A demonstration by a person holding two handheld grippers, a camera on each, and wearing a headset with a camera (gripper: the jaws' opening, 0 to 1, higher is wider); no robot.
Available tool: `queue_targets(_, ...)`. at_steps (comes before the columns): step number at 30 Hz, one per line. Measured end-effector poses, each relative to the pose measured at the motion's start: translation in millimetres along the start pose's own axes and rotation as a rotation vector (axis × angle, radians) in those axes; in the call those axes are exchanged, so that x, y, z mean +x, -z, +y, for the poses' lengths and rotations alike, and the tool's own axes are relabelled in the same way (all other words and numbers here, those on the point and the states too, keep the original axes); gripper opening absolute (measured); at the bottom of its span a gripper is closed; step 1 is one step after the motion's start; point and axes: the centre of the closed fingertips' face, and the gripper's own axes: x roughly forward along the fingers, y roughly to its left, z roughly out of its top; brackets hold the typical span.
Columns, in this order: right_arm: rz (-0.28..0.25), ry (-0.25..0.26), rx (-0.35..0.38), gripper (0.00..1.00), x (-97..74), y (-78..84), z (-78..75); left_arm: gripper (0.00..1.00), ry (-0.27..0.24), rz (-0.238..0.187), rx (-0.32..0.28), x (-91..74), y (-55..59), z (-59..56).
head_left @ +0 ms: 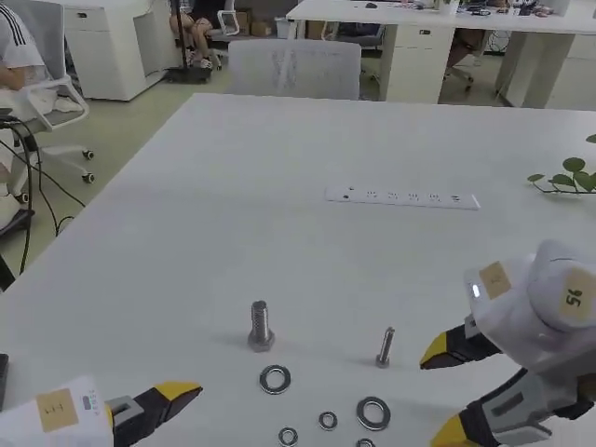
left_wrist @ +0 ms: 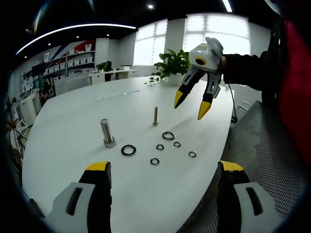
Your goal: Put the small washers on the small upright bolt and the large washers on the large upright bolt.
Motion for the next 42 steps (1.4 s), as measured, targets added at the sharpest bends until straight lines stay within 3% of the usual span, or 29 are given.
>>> queue_targets(11, 0.021, -0.018, -0.028, 0.42, 4.7, -2.8, -4.9, 0.9, 0.004, 0.002, -0.006, -0.2, 1.9, -0.9)
queue_targets(28, 0.122, -0.1, -0.162, 0.36, 39.1, -10.5, -5.9, 0.88, 0.02, 0.015, -0.004, 3.0, 3.7, -5.8)
queue_targets(42, 0.153, -0.126, -0.183, 0.31, 58.3, -3.0, -11.4, 0.87, 0.021, 0.019, -0.005, 3.5, 4.1, -6.2)
